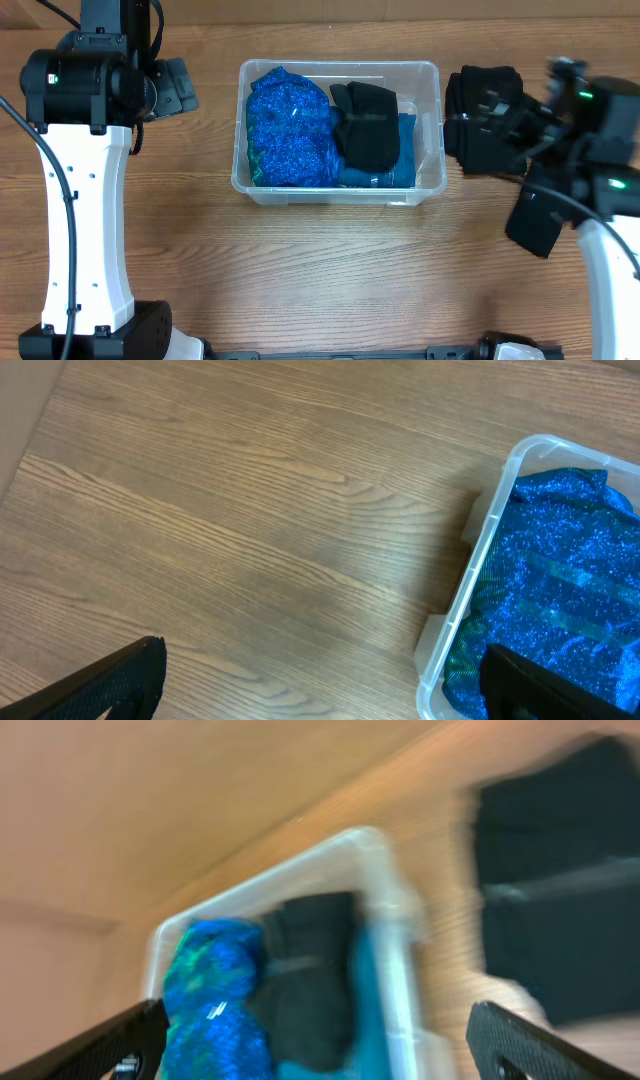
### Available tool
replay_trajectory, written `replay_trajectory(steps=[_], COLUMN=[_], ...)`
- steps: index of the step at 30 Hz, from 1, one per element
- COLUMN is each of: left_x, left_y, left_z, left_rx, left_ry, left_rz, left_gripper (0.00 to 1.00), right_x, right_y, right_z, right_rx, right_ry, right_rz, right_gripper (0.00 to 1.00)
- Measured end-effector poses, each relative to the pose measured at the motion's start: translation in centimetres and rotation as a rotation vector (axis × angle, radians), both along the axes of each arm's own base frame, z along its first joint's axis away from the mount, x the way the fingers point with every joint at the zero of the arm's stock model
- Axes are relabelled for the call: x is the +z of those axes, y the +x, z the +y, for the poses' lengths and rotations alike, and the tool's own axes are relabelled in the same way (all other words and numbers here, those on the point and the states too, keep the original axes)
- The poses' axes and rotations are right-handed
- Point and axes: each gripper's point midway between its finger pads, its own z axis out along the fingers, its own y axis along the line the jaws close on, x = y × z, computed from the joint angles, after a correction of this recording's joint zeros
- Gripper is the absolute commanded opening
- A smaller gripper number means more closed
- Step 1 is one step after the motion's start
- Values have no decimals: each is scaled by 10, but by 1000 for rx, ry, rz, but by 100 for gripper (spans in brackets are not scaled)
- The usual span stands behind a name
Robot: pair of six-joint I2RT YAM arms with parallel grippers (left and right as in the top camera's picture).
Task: Pack container
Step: 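Place the black garment into the bin's right side and release, then grasp the small black garment on the far right with the right gripper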
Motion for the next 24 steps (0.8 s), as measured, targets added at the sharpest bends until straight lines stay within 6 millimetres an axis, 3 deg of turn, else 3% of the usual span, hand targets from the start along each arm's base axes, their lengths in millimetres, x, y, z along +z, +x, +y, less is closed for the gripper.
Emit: replay_trajectory(steps=[3,5,9,12,15,17,18,19,22,24], left_x=[0,0,0,0,0,0,0,0,0,0], left_y=[0,0,0,0,0,0,0,0,0,0], left_z=[0,0,0,0,0,0,0,0,0,0], left_rx=[0,0,0,0,0,0,0,0,0,0], left_ry=[0,0,0,0,0,0,0,0,0,0], left_rz=[1,0,1,0,0,0,0,0,0,1], left_gripper=[100,100,100,100,100,100,100,100,100,100], right_x=[-49,-106,-184,-225,-253,-252,-253,-252,-242,-218], right_y=[-22,-52,-85,-85,-70,-60,-60,-60,-54,-52], right_z=[-91,-164,-209,-211,-197,-188,-181,-177,-164,-152], right_rx=[-273,-497,-631,-611,-510,-448,-421,-402,-356,-322], right_ry=[-13,30,159,207,235,272,292,306,368,367], right_rz=[190,381,615,690,638,576,571,564,530,499], right_gripper=[100,100,100,100,78,49,25,15,9,6])
